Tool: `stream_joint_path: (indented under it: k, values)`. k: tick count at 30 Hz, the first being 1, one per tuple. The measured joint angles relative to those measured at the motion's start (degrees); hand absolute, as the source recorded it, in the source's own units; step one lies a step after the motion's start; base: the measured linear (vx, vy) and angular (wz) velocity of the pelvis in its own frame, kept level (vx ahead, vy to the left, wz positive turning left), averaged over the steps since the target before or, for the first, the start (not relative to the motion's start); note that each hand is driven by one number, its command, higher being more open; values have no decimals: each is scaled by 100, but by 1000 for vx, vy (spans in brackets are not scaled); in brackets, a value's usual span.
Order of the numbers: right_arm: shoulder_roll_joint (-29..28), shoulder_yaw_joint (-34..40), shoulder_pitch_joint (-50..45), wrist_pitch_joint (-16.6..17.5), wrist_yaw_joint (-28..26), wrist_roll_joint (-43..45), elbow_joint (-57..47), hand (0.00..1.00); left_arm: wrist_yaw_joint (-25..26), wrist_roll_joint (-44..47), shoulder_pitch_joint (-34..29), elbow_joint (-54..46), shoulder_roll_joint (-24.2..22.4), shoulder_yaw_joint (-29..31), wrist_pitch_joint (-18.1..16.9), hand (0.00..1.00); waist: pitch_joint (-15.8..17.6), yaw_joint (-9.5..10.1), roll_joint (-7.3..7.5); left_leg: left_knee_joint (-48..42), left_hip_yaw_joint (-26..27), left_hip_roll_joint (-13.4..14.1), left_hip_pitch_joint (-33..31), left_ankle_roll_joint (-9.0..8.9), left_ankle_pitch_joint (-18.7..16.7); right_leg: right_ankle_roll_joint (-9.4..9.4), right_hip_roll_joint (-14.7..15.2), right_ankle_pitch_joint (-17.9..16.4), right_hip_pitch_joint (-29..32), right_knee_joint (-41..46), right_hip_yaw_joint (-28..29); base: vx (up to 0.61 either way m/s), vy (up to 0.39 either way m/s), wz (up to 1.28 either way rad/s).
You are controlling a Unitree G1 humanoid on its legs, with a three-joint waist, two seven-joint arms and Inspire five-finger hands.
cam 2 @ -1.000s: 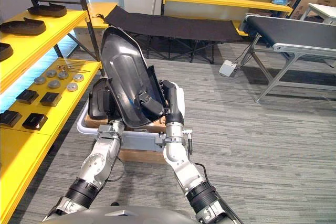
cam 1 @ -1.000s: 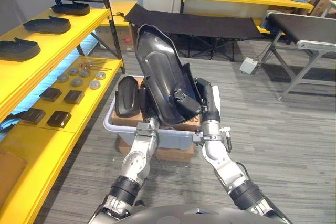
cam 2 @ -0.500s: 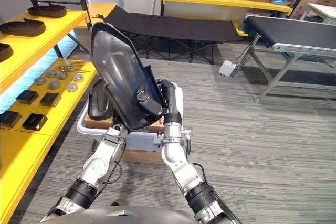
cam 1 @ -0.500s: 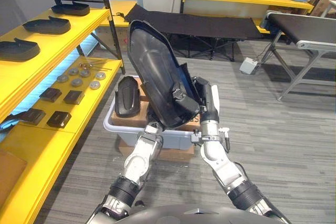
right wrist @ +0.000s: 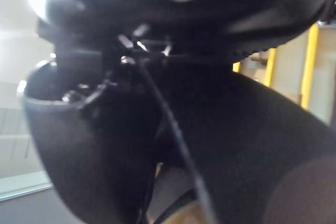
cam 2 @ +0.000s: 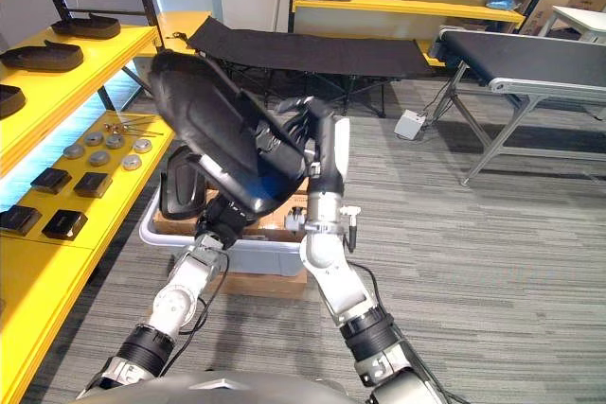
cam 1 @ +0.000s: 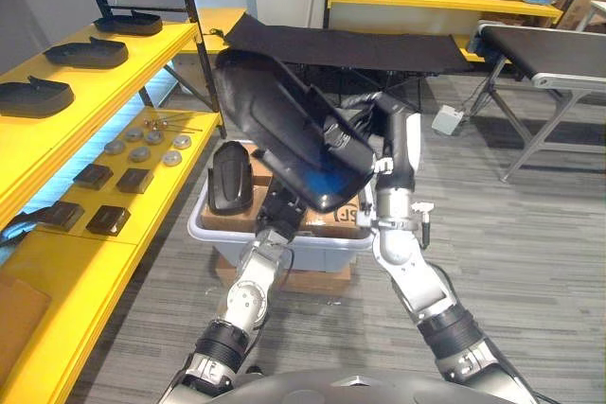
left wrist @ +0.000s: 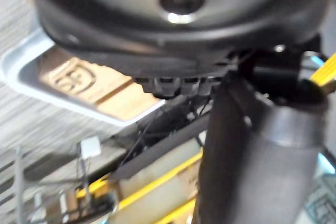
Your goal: Walk over and take three plastic housings, then place them on the shelf
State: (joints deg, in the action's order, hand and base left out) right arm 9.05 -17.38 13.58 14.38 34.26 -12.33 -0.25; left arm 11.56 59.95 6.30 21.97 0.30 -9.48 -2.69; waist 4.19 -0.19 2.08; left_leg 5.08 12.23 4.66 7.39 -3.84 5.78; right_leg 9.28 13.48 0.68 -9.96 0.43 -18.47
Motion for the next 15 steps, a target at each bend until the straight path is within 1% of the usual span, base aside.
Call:
stream_joint_path:
  k: [1, 3, 4, 5, 7, 11, 12, 14, 15]
  values:
    - [19, 94, 24, 0, 8, -2, -67, 0, 138, -110, -7, 59, -13, 114, -20, 100, 1, -2, -3, 1, 1, 0, -3, -2, -1, -12, 0, -8, 3, 6, -2, 0, 0, 0]
    - [35, 438, 76, -3, 13, -25, -310, 0, 724, -637, -25, 290, -32, 500, -142, 100, -5, -11, -26, 1, 10, 6, -3, -5, -4, -41, 0, -28, 21, 36, -2, 0, 0, 0]
    - [42, 506, 78, -3, 14, -27, -359, 0, 842, -743, -33, 328, -32, 605, -174, 100, -7, -13, -30, 2, 11, 6, -3, -5, -4, -41, 0, -29, 22, 35, -2, 0, 0, 0]
    - [88, 629, 77, -4, 21, -24, -437, 0, 1120, -1061, -52, 370, -32, 834, -249, 100, -8, -18, -36, 2, 14, 7, -6, -5, -4, -41, 0, -29, 29, 35, -1, 0, 0, 0]
    - [166, 732, 75, -17, 18, -21, -455, 0, 1328, -1355, -98, 371, -29, 1040, -385, 100, -9, -16, -39, 2, 13, 7, -11, -5, -4, -42, 0, -28, 32, 35, -1, 0, 0, 0]
    - [190, 765, 33, -44, -1, -24, -454, 0, 1392, -1542, -170, 372, -46, 1227, -477, 100, -17, -11, -52, 2, 9, 7, -47, -5, -2, -39, 1, -27, 63, 35, -3, 0, 0, 0]
    - [190, 772, 13, -44, -18, -24, -454, 0, 1320, -1498, -197, 373, -50, 1249, -487, 100, -22, -9, -60, 1, 1, 6, -77, -1, 3, -37, 1, -24, 85, 36, -10, 0, 0, 3]
    - [190, 791, -64, -44, -68, -26, -453, 0, 1002, -1291, -269, 373, -48, 1287, -541, 100, -23, -2, -63, 2, -7, 5, -89, -2, 22, -27, 2, -18, 90, 36, -17, 0, 0, 2]
    - [190, 798, -143, -44, -108, -27, -452, 0, 741, -1054, -309, 368, -59, 1311, -628, 100, -24, 0, -64, 1, -13, 4, -90, -2, 22, -28, 2, -18, 87, 36, -26, 0, 0, 0]
